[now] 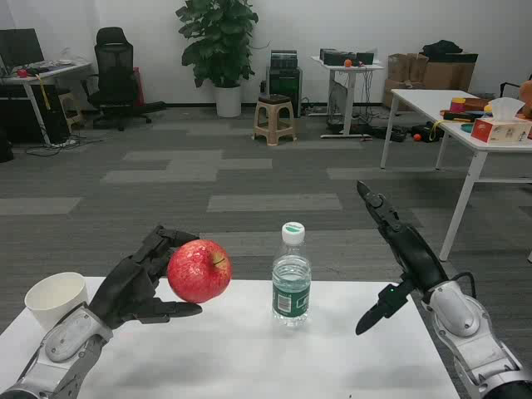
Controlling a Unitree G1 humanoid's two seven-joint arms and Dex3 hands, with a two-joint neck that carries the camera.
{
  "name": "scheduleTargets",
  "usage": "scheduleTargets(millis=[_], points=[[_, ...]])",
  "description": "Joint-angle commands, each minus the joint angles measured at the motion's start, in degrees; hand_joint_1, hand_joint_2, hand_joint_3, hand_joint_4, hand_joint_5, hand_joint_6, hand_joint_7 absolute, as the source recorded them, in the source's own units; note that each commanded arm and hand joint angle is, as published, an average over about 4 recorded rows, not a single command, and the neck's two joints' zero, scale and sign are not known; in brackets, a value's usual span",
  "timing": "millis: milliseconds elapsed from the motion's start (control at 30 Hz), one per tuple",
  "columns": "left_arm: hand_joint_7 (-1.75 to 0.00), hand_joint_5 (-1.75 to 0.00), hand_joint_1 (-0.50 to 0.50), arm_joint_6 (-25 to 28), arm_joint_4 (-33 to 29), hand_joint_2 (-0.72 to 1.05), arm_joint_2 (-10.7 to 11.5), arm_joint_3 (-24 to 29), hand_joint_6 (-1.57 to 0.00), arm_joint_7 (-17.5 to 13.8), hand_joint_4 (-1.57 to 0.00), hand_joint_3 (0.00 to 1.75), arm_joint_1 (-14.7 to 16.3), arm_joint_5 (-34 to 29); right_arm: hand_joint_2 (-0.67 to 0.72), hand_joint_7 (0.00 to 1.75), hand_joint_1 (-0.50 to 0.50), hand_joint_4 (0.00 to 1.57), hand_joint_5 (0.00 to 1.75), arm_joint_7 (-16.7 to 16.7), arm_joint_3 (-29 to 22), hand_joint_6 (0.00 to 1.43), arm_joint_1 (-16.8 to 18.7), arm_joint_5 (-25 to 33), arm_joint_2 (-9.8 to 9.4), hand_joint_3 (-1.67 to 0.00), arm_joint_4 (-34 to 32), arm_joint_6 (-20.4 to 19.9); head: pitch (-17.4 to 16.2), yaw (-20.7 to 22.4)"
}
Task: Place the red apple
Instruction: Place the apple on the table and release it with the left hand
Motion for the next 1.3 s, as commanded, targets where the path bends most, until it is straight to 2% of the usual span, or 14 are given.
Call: scheduleTargets(millis=[33,133,833,1000,1300], points=[[-1.68,-1.54,-0.26,-1.15,-2.57,1.05,0.67,-0.10,-0.86,0.52,0.00,0.09,0.10,0.21,0.15,0.00,-0.50,0.00,0.00,-0.24,-0.51,0.00,0.45,0.90,-0.56,0.00,-1.78,-0.71,0.21,1.19],[-1.68,-1.54,-0.27,-1.15,-2.57,1.05,0.73,-0.16,-0.86,0.52,0.00,0.09,0.06,0.21,0.15,0.00,-0.48,0.00,0.00,-0.24,-0.51,0.00,0.45,0.90,-0.56,0.00,-1.78,-0.71,0.12,0.72],[-1.68,-1.54,-0.26,-1.19,-2.26,1.05,0.86,-0.99,-0.86,0.52,0.00,0.09,-0.03,0.17,0.15,0.00,-0.50,0.00,0.00,-0.24,-0.51,0.00,0.54,0.99,-0.56,0.00,-1.78,-0.80,-0.74,0.96],[-1.68,-1.54,-0.27,-1.39,-0.74,1.05,2.18,-5.28,-0.86,0.52,0.00,0.09,0.02,-0.91,0.15,0.00,-0.50,0.00,0.00,-0.31,-0.57,0.00,0.56,0.99,-0.56,0.00,-1.76,-0.80,-1.84,1.42],[-1.68,-1.54,-0.28,-3.30,4.09,1.05,2.26,-13.34,-0.88,0.24,0.00,0.09,0.28,-4.34,0.15,0.00,-0.49,0.00,0.00,-0.42,-0.26,0.00,0.62,1.08,-0.63,0.00,-1.07,-0.80,-3.95,2.39]])
